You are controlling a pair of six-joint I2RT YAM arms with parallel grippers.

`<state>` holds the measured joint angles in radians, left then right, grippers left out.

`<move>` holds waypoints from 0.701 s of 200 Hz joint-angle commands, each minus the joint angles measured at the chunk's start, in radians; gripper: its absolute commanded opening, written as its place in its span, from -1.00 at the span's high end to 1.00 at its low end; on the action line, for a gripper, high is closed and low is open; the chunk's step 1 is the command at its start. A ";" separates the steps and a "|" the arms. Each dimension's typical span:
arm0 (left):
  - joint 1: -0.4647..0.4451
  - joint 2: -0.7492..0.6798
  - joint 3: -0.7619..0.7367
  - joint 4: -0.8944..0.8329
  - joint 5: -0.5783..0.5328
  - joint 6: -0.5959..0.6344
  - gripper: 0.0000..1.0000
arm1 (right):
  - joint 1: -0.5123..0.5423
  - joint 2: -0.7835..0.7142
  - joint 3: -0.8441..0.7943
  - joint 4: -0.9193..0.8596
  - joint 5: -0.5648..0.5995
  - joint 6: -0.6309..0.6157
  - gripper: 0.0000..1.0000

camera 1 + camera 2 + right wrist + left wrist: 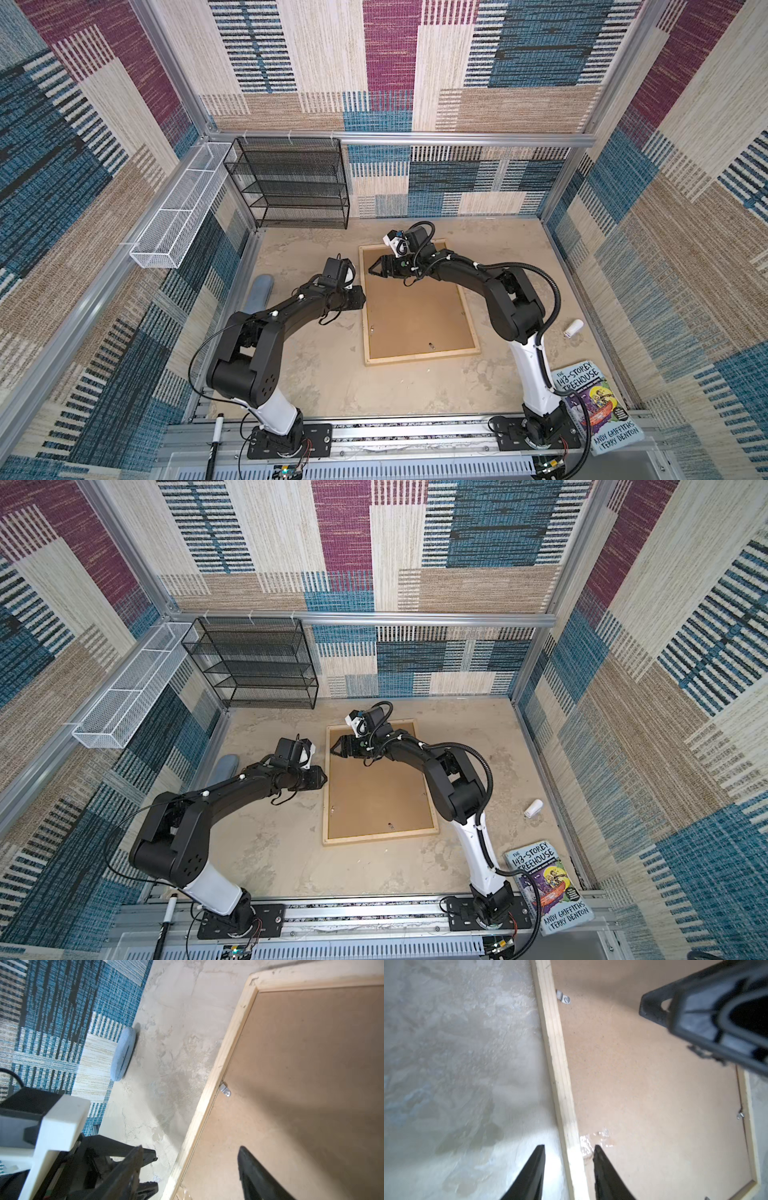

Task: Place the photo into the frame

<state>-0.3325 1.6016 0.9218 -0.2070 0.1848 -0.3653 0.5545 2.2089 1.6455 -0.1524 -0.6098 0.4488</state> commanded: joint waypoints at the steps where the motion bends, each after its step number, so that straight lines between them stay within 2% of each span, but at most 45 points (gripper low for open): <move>1: -0.011 -0.089 -0.064 -0.016 0.020 -0.061 0.16 | 0.002 -0.084 -0.115 0.076 0.014 0.002 -0.43; 42: -0.118 -0.277 -0.223 -0.017 -0.009 -0.142 0.19 | 0.022 -0.238 -0.357 0.101 0.035 -0.029 -0.21; 61: -0.167 -0.318 -0.262 -0.021 -0.035 -0.152 0.22 | 0.037 -0.290 -0.436 0.105 0.050 -0.040 -0.10; 119: -0.206 -0.275 -0.272 -0.055 -0.070 -0.173 0.33 | 0.105 -0.351 -0.610 0.228 -0.005 0.063 0.26; 140: -0.218 -0.233 -0.261 -0.053 -0.067 -0.163 0.40 | 0.121 -0.348 -0.648 0.283 -0.025 0.108 0.33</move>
<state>-0.5415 1.3365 0.6491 -0.2501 0.1333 -0.5232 0.6628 1.8679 1.0245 0.0223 -0.5987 0.4877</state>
